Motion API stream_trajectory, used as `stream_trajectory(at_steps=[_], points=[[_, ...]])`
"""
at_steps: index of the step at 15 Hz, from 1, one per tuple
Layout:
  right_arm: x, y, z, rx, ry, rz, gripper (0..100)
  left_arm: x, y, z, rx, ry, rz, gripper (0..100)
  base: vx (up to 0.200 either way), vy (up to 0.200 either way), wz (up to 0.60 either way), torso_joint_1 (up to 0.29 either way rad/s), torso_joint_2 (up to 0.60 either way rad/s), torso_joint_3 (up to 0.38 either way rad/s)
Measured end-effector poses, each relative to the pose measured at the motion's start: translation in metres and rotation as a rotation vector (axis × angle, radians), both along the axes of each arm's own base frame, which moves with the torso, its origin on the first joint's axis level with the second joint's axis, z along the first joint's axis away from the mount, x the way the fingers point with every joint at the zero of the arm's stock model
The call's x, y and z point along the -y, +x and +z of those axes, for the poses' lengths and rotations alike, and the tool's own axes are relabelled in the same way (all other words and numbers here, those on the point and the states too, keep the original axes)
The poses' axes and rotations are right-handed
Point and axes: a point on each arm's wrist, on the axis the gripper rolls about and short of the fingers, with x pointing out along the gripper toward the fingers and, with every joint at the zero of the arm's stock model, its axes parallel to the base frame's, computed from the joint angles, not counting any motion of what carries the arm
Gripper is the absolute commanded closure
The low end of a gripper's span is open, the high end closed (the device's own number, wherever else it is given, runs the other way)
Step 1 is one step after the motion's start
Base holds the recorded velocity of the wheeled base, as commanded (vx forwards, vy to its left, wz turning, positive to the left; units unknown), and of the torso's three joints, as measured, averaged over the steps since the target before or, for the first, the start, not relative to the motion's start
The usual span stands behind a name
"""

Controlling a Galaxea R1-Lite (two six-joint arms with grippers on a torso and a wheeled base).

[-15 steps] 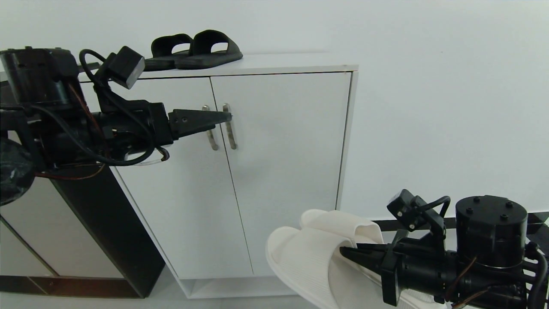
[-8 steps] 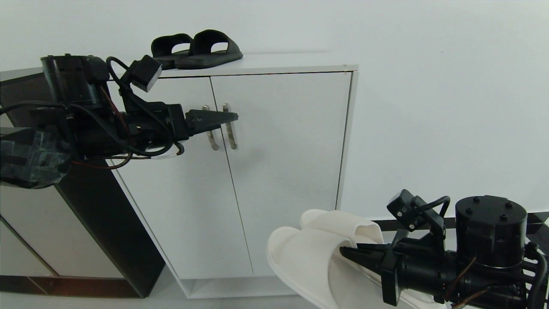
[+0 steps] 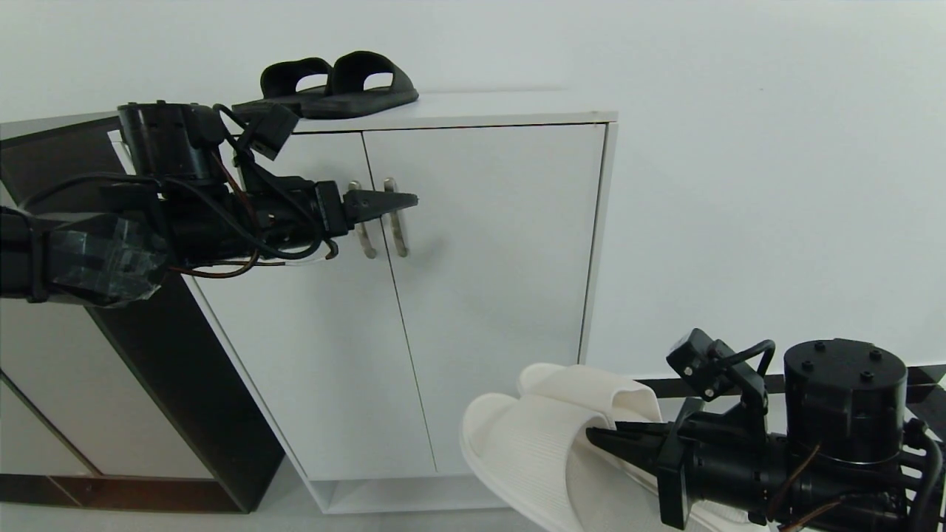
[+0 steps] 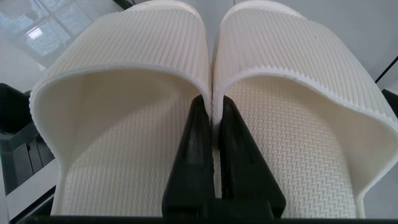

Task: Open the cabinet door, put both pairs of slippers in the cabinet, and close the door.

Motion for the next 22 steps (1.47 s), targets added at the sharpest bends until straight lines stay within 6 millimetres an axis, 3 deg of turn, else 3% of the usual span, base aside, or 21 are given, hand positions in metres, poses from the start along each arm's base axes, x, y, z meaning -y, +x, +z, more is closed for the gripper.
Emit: stream_trajectory(at_steps=[6, 7, 13, 18, 22], points=[[0.0, 0.0, 0.0, -0.001, -0.001, 0.0, 100, 0.004, 0.011, -0.009, -0.023, 0.003, -0.006, 0, 0.0, 0.0, 0.0, 0.0, 0.0, 0.0], [0.0, 0.0, 0.0, -0.001, -0.001, 0.001, 100, 0.005, 0.012, -0.01, -0.024, 0.003, -0.007, 100, 0.0, 0.0, 0.0, 0.0, 0.0, 0.0], [0.001, -0.005, -0.004, -0.003, -0.01, 0.034, 100, 0.014, 0.008, -0.015, -0.036, 0.011, -0.033, 100, 0.0, 0.0, 0.0, 0.0, 0.0, 0.0], [0.007, -0.016, -0.008, 0.053, 0.017, 0.165, 100, 0.038, -0.037, -0.016, -0.063, 0.018, -0.133, 100, 0.0, 0.0, 0.0, 0.0, 0.0, 0.0], [0.01, -0.019, -0.011, 0.05, 0.013, 0.175, 100, 0.039, -0.06, -0.012, -0.049, 0.018, -0.154, 100, 0.0, 0.0, 0.0, 0.0, 0.0, 0.0]])
